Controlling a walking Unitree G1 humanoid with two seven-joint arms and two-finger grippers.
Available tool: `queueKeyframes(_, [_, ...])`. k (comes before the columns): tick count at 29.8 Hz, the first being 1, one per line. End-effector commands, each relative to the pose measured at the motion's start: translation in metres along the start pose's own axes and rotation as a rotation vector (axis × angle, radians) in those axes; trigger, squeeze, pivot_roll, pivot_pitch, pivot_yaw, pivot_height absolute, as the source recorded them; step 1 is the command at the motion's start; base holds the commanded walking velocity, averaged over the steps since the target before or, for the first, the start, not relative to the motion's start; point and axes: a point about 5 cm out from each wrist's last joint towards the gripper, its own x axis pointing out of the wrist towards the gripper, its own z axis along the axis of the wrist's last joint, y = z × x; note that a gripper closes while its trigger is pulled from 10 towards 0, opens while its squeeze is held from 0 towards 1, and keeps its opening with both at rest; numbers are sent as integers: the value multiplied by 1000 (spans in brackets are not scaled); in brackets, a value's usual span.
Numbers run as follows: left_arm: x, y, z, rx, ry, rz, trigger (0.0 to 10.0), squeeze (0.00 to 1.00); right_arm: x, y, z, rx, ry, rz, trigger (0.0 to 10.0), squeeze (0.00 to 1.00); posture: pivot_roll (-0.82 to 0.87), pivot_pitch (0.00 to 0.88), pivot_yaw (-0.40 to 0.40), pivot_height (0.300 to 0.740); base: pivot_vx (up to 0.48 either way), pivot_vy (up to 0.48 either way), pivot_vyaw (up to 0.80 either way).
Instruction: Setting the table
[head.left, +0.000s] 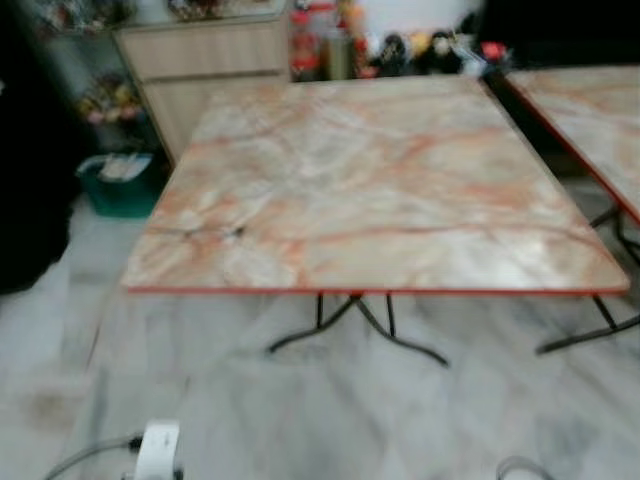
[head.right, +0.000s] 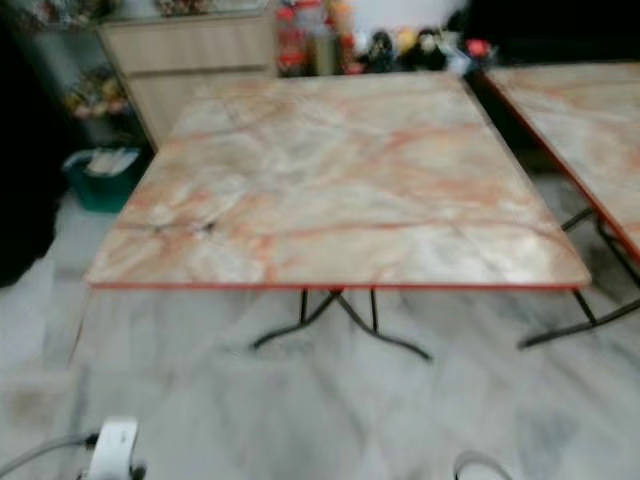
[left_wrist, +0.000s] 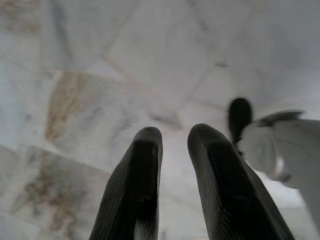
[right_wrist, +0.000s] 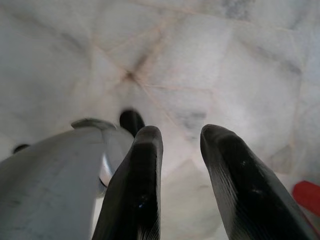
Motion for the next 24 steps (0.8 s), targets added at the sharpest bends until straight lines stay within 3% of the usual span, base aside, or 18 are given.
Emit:
queueKeyframes(1, [1,-5,3,2,-11,-12,10000,0,-2,-12,-1,3,-27,-53,10000,0,4,50,41,740,0,386,0])
queueKeyframes(5, [1,-6,4,0,-11,-15,10000,0,-2,-12,3,60,-88,-60,10000,0,0,51,42,740,0,394,0])
queueKeyframes(24, [1,-7,4,-9,-7,-12,10000,0,-2,-11,3,58,-73,-29,10000,0,6,58,33,740,0,389,0])
